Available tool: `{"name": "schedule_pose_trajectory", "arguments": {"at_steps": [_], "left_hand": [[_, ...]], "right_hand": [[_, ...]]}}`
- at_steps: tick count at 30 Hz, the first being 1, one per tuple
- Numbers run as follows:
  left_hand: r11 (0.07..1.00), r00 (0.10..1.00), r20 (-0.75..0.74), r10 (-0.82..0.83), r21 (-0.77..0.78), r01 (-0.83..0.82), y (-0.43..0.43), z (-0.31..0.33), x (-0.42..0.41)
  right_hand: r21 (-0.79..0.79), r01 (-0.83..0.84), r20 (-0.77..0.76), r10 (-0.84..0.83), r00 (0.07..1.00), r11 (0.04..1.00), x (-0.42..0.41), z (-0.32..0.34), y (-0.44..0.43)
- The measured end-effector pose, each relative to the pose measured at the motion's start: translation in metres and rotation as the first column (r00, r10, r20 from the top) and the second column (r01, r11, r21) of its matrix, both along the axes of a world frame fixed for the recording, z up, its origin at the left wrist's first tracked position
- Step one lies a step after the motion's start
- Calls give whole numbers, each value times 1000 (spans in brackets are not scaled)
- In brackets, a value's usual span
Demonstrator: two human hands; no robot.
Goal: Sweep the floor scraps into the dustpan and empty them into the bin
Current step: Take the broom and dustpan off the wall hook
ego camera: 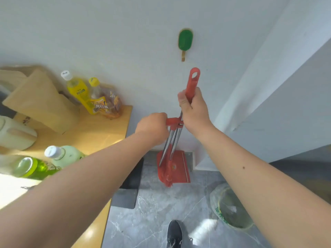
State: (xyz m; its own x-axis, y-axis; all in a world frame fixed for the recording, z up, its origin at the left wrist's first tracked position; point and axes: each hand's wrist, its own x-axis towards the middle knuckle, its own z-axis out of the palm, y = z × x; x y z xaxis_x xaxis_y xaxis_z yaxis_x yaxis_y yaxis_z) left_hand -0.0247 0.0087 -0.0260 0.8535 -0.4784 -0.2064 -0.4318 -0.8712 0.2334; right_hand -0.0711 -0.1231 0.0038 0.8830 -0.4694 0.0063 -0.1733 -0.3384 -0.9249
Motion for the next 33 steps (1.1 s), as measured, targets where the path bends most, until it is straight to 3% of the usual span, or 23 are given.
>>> {"name": "schedule_pose_trajectory", "arguments": {"at_steps": [3, 6, 10, 14, 19, 21, 23, 26, 29, 31, 33], "left_hand": [[998, 957, -282, -70, -25, 65, 11, 34, -45], [968, 790, -612, -40, -219, -121, 35, 45, -120], [863, 765, -644, 11, -380, -332, 73, 64, -229], [857, 805, -592, -41, -435, -276, 151, 81, -346], [873, 833, -553, -24, -418, -251, 281, 72, -445], [889, 842, -539, -16, -393, -234, 319, 69, -471], [904, 845, -534, 17, -354, -242, 354, 66, -496], [910, 827, -557, 74, -301, -284, 400, 62, -534], [894, 798, -584, 150, -265, -362, 438, 60, -576], [888, 796, -570, 205, -235, -396, 458, 61, -611], [878, 802, -533, 268, -207, -431, 471, 63, -647]], "right_hand": [[140, 121, 30, -126, 992, 983, -46, 18, 21], [243, 219, 86, -246, 966, 945, -94, 37, 48], [320, 201, 244, -285, 927, 926, -165, 62, 87], [403, 404, 291, -533, 795, 822, -249, 98, 91], [46, 439, 43, -441, 896, 897, -384, 116, 113], [-213, 425, -122, -456, 882, 880, -425, 129, 143], [-312, 425, -218, -500, 838, 850, -463, 138, 160], [-147, 424, -381, -447, 809, 893, -528, 137, 169], [212, 335, -446, -214, 869, 918, -588, 115, 168], [481, 338, -471, -87, 878, 809, -627, 97, 170], [654, 386, -480, -37, 876, 651, -667, 77, 178]]}}
